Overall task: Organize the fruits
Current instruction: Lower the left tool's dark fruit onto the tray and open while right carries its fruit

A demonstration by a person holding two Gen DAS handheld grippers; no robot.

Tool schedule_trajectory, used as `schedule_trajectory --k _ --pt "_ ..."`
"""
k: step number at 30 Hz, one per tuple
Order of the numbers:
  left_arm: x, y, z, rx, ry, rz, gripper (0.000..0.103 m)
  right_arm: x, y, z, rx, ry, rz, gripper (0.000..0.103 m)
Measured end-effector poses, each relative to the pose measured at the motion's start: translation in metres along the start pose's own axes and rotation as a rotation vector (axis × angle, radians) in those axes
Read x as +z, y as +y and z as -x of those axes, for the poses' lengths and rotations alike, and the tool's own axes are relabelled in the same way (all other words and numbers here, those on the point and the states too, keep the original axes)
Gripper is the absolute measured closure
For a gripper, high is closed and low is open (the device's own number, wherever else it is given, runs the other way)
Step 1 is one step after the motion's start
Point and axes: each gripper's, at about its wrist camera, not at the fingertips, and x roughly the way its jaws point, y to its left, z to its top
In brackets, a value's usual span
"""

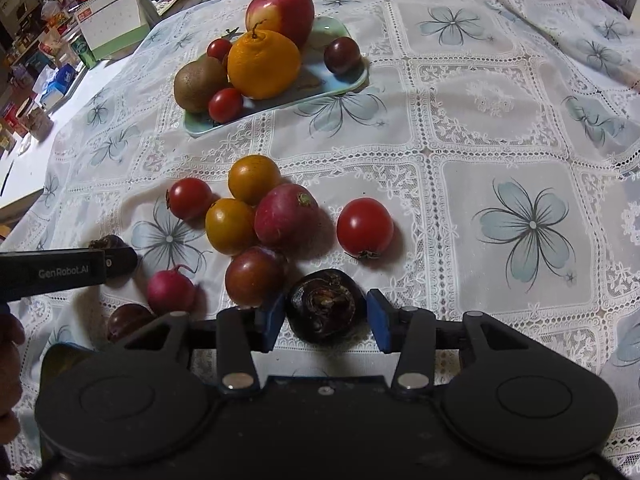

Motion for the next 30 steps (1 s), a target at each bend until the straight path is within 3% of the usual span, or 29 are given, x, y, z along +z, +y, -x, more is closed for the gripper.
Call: schedule_trajectory --k 7,13,19,24,30 --pt "-0.012 -0.010 0.048 -0.006 -0.071 -0.024 0.051 -0.005 -0.009 0.031 0.020 -0.036 -0.044 0.056" --pt "-0.054 -0.017 0.083 -0.068 -0.075 -0.070 0.051 -0.029 -0.005 0.066 0.063 -0.032 -0.013 0.056" --pt "-0.107 -0.017 0.090 -0.115 -0.047 -0.069 0.051 -0.063 -0.002 0.076 0.094 0.066 0.041 0.056" --pt "-0.140 -0.014 0.086 -0.074 -0.036 -0.046 0.051 -0.089 0.006 0.074 0.074 0.105 0.059 0.056" --pt "-0.153 -0.010 0.086 -0.048 -0.035 -0.025 0.051 -0.099 0.014 0.072 0.064 0.140 0.083 0.056"
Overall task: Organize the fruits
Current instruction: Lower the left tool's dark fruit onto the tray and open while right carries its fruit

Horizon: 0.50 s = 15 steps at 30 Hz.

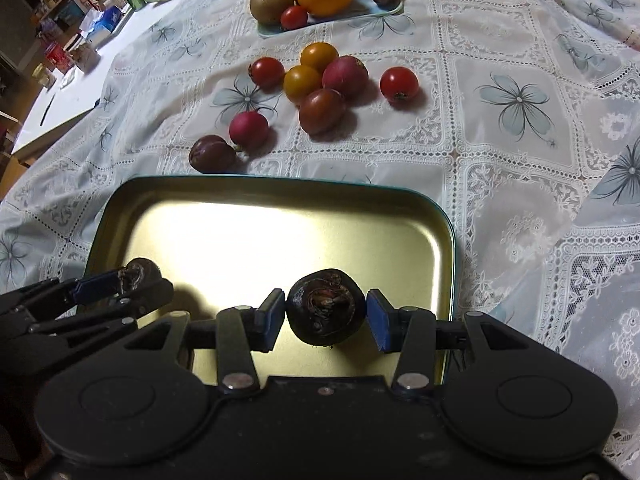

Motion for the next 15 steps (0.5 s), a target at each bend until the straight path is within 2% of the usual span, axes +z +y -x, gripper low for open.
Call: schedule_trajectory --k 9,15 --pt "-0.0012 -0.0003 0.0043 0.015 -0.025 -0.016 0.051 0.0001 0.0004 -0.0042 -0.028 0.001 -0.001 0.056" --pt "0.0019 0.0011 0.0074 -0.002 -0.027 -0.003 0.051 0.0007 -0.0002 -0.0059 -0.023 0.016 -0.001 0.056"
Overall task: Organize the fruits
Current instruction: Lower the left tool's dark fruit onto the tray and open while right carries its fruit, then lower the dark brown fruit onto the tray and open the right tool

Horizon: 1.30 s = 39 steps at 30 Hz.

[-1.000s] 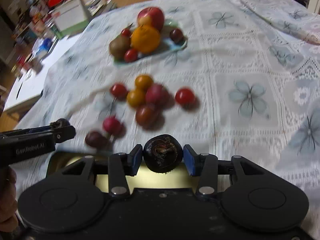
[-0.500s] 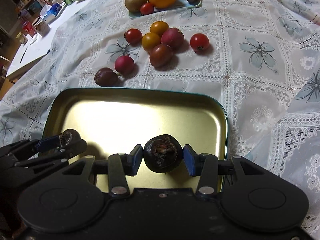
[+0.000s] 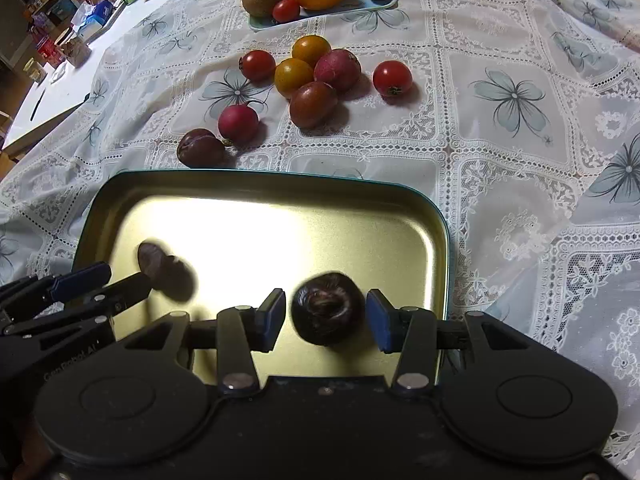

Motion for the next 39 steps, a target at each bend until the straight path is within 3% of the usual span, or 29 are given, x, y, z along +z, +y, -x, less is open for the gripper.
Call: schedule_trajectory --k 14,33,36,39 --pt "-0.002 0.001 -0.003 0.006 0.018 0.011 0.051 0.002 -0.005 0.004 -0.003 -0.006 -0.029 0.056" --pt "0.008 0.000 -0.004 0.010 0.015 0.005 0.051 0.010 -0.010 0.005 -0.025 0.074 0.000 0.055" --pt "0.014 -0.002 -0.003 0.018 0.003 -0.004 0.051 0.015 -0.010 0.008 -0.094 0.032 0.033 0.055" --pt "0.022 -0.003 -0.004 0.028 -0.002 -0.012 0.051 0.022 -0.012 0.013 -0.070 -0.007 0.046 0.056"
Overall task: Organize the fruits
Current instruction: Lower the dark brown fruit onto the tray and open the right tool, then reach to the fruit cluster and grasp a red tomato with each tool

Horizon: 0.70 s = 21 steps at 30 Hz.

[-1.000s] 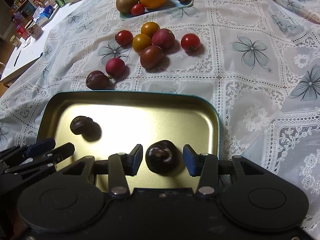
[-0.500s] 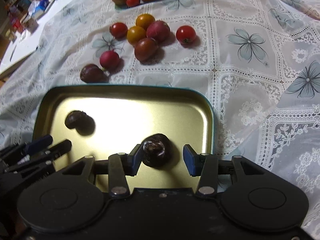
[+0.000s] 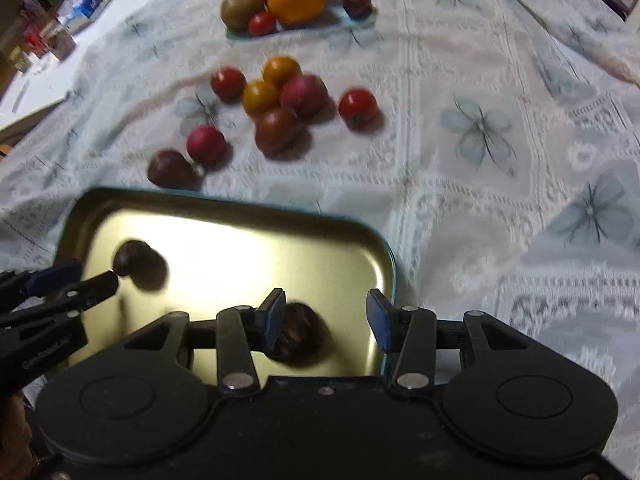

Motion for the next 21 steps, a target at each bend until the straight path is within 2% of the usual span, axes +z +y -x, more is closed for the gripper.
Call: schedule_trajectory --k 3,7,13,18,21 --pt "0.010 -0.001 -0.001 0.001 -0.006 -0.008 0.052 0.011 -0.004 0.005 0.003 -0.038 -0.009 0.056" --pt "0.024 -0.003 -0.003 0.021 -0.020 -0.022 0.052 0.030 -0.010 0.008 -0.075 -0.093 -0.028 0.056" --pt "0.051 -0.004 -0.013 0.009 -0.018 -0.021 0.052 0.067 -0.033 -0.009 -0.140 -0.072 -0.145 0.056" --pt "0.079 -0.005 -0.028 0.006 0.002 -0.011 0.052 0.093 -0.042 -0.023 -0.084 -0.089 -0.161 0.056" --pt "0.094 -0.006 -0.038 0.010 0.001 -0.012 0.052 0.104 -0.041 -0.027 -0.112 -0.144 -0.184 0.056"
